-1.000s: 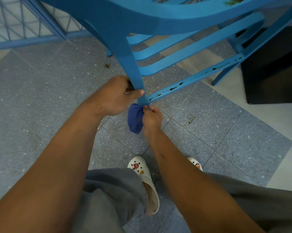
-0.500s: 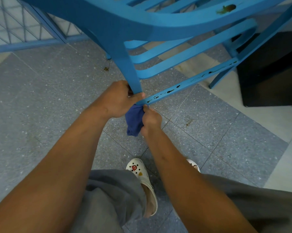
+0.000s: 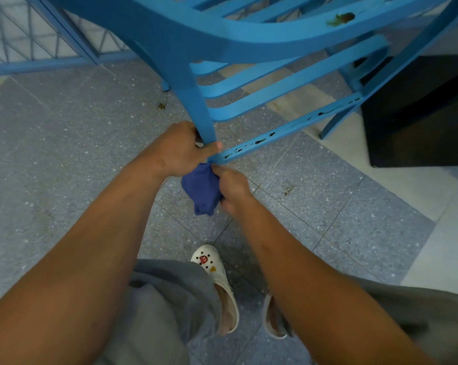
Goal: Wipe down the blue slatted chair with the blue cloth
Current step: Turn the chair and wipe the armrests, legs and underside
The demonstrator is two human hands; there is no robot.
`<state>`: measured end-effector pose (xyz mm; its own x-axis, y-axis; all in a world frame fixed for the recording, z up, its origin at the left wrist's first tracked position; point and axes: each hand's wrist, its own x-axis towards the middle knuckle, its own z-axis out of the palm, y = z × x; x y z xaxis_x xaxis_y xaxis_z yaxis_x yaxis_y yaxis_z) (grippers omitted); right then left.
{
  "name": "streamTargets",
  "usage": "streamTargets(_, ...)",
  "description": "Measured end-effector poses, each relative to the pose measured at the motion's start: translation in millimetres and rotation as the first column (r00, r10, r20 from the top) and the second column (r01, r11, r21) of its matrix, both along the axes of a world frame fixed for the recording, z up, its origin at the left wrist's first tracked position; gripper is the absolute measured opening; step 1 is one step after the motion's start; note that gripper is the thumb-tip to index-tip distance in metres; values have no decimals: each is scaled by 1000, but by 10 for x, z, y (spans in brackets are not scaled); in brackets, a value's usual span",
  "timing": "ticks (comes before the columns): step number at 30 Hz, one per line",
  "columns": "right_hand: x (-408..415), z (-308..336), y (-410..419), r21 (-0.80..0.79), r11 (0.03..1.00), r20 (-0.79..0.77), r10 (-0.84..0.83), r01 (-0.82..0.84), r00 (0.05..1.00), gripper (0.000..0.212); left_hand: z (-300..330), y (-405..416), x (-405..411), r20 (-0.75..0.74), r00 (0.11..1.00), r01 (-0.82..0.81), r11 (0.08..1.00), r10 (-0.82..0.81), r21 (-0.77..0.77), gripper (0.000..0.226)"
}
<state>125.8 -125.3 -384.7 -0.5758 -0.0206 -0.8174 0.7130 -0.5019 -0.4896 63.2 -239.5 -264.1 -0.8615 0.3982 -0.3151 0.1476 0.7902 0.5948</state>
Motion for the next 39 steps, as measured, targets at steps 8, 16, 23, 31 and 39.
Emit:
streamTargets(8,-65,333,616,683,696,-206,472,-220,857,19,12,23,66,7,996,-93,995,92,44,23)
streamTargets(16,-285,198,738,899,417,-137,566,-138,813,24,21,54,107,0,990,-144,987,144,68,22)
streamTargets(23,-273,85,414,971,182,-6,672,-157,740,17,42,55,79,61,987,-154,986,151,60,29)
streamTargets(31,-311,121,726,978,175,-22,630,-115,776,17,30,44,56,77,989,-128,992,127,5,39)
streamTargets(39,-192,178,302,980,77,65,745,-182,664,24,67,71,107,48,987,-152,988,151,18,32)
